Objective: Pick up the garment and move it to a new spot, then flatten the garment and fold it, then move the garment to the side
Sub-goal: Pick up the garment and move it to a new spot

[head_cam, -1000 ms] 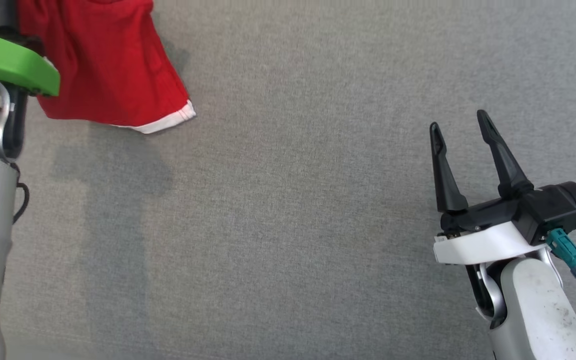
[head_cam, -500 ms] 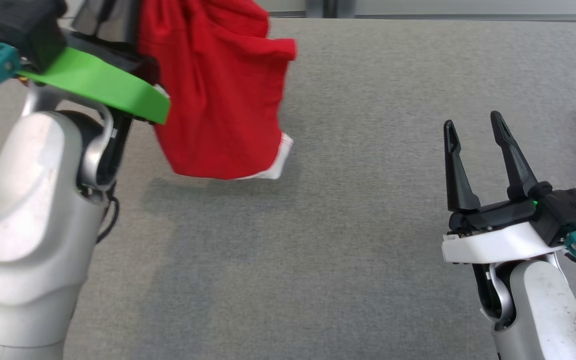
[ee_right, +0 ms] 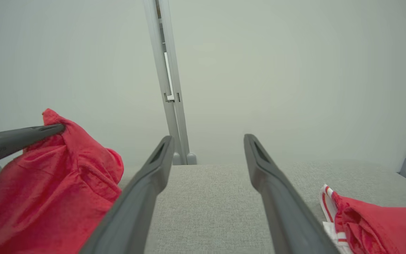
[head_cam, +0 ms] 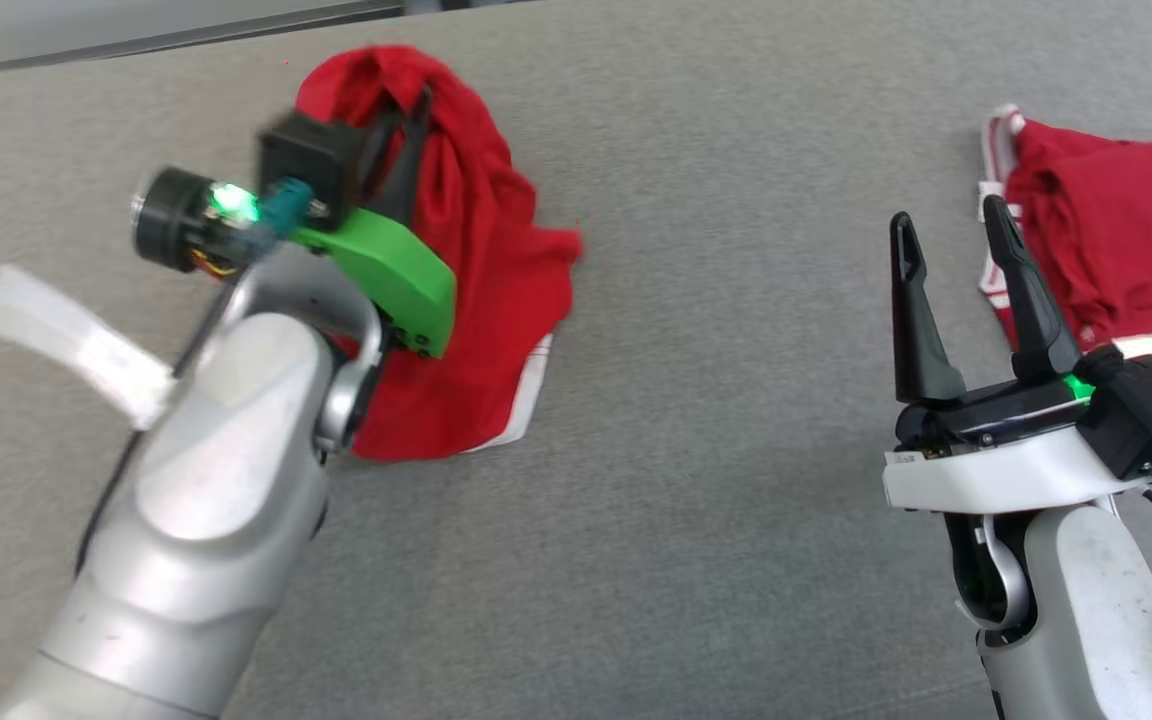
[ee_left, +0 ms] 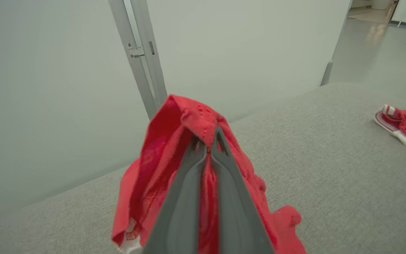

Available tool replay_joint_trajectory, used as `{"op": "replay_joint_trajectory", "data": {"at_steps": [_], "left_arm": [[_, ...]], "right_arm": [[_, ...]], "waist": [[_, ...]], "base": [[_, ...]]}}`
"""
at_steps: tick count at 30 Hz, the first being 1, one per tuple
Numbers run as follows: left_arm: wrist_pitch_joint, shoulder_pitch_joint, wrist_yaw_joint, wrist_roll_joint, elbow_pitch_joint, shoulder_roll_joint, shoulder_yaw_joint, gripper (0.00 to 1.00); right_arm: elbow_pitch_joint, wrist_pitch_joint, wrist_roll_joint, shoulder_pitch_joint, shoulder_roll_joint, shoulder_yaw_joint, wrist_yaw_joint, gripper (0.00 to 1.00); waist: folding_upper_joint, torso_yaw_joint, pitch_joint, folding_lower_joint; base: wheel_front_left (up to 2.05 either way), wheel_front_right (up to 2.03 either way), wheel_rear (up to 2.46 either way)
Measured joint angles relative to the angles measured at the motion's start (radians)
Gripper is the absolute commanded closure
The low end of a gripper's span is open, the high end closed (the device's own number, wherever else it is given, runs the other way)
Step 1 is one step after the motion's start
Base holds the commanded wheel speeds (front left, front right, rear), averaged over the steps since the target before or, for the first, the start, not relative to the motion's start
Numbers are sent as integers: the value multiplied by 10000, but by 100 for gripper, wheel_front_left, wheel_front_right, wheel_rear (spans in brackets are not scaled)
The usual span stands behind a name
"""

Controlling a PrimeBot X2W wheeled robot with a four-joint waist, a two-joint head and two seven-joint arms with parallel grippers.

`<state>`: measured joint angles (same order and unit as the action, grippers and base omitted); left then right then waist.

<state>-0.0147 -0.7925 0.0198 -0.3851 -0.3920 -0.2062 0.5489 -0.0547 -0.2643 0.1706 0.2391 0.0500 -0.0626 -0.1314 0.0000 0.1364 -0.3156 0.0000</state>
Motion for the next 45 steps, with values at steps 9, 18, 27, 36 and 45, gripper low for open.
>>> {"op": "replay_joint_trajectory", "data": {"at_steps": [9, 18, 27, 36, 45], "left_arm": [[1191, -646, 165, 763, -2130, 619, 621, 0], [2313, -882, 153, 201, -2621, 497, -69, 0], [2729, 151, -201, -579, -1344, -232, -1141, 0], [2771, 3355, -276, -500, 1432, -639, -2416, 0], [2773, 5334, -205, 165, 2571, 259, -3741, 0]], "right_arm": [[8, 0, 217, -49, 8, 33, 0, 0], [190, 0, -33, -109, 2, 96, 0, 0], [548, 0, -531, -167, -6, 67, 0, 0], [784, 0, -685, -486, -8, 65, 0, 0], [1210, 0, -690, -893, -6, -119, 0, 0]], "waist": [[1, 1164, -429, 0], [0, 733, -482, 0], [0, -594, -40, 0], [0, -1658, 561, 0], [0, -2115, 1122, 0]], "base": [[0, 0, 0], [0, 0, 0], [0, 0, 0], [0, 0, 0], [0, 0, 0]]}}
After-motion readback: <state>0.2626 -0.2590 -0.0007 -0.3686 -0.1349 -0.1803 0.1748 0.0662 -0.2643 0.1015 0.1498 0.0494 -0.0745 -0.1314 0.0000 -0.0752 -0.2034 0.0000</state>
